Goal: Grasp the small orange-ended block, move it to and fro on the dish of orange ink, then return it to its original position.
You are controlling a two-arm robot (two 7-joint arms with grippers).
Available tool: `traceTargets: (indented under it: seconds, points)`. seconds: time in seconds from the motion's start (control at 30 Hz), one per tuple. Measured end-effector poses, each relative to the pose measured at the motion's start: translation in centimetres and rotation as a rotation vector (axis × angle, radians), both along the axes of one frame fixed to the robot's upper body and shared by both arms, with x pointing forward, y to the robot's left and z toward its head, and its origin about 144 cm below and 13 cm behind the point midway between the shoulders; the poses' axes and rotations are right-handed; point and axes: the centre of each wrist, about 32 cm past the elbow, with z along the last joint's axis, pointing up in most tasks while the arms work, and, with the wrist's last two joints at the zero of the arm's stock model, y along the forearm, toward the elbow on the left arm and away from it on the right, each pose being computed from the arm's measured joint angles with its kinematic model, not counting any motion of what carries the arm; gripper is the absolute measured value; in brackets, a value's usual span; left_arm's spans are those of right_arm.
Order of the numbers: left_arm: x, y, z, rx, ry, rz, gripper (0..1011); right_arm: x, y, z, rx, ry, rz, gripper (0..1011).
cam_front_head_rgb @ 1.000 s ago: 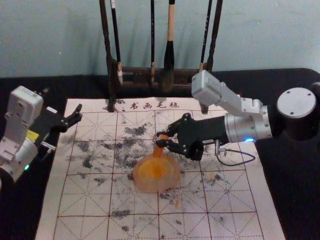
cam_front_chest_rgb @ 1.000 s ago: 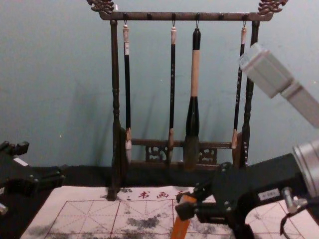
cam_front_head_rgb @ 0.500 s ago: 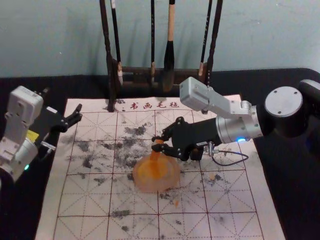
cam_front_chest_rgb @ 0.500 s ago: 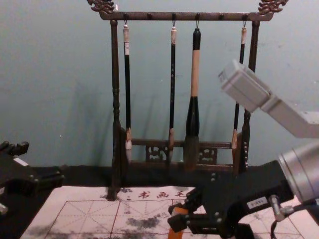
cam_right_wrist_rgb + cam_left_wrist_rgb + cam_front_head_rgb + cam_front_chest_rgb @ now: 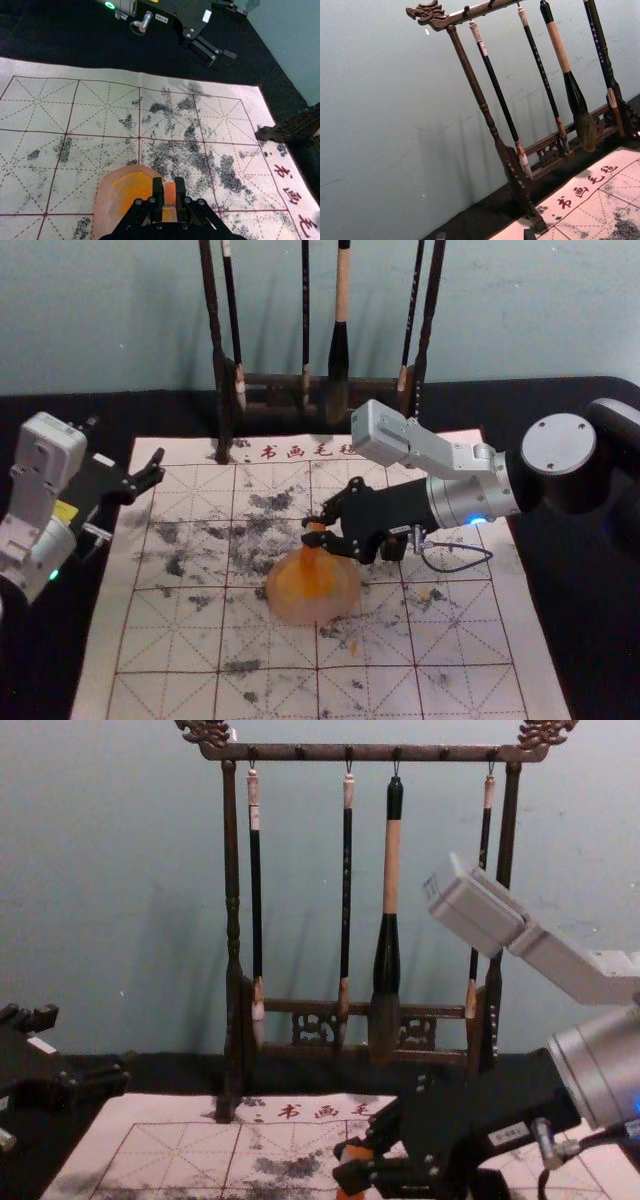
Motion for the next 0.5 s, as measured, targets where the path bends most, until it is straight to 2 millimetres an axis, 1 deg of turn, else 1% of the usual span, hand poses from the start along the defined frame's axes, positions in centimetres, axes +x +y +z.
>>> traceTargets:
  seconds: [0.5]
  points:
    - [0.00, 0.00, 0.00, 0.000, 0.000, 0.000, 1001, -0.20, -0.45, 0.05, -0.014, -0.004, 0.001, 142]
